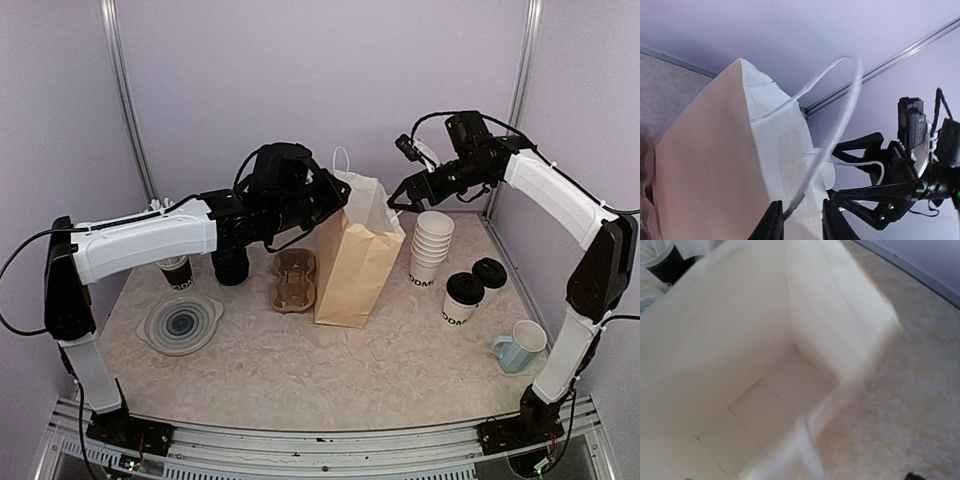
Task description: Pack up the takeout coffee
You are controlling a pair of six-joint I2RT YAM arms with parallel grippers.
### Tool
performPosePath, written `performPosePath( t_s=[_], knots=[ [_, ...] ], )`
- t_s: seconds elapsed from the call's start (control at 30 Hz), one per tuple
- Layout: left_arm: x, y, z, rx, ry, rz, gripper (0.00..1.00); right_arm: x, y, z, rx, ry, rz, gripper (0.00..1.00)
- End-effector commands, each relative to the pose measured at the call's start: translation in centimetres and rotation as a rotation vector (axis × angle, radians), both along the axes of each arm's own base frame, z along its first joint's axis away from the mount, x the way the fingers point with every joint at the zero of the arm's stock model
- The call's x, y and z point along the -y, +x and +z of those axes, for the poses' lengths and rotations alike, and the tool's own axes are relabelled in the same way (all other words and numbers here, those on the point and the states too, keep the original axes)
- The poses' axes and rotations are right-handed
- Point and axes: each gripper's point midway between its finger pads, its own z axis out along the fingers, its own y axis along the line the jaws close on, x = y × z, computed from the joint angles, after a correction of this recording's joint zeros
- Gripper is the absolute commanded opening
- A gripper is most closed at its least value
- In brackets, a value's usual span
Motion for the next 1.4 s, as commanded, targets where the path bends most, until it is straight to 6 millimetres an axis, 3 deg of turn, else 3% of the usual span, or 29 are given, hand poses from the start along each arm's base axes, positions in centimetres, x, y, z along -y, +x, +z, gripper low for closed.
performPosePath(
  t_s=[0.0,0.13,0.67,1.07,1.37],
  knots=[
    [-0.4,-1.1,3.0,0.048,-0.048,-0.017,0.33,-0.3,-2.1,1.8,0.042,0.015,0.052,0.90],
    [-0.3,-1.4,2.9,0.046,-0.037,-0.036,0.40,-0.7,-2.8,1.2,0.028,0.009,0.075,0.90],
    [-0.1,-2.7,2.7,0.053,-0.026,-0.070,0.39,-4.1,-4.6,-0.4,-0.031,0.010,0.153,0.90],
    [0.2,-3.7,3.5,0.065,-0.042,-0.076,0.37,-3.2,-3.1,-1.9,-0.045,-0.044,0.045,0.66],
    [0.1,-3.9,3.4,0.067,-0.035,-0.078,0.36,-3.8,-3.8,-2.0,-0.074,-0.008,0.087,0.50]
  ],
)
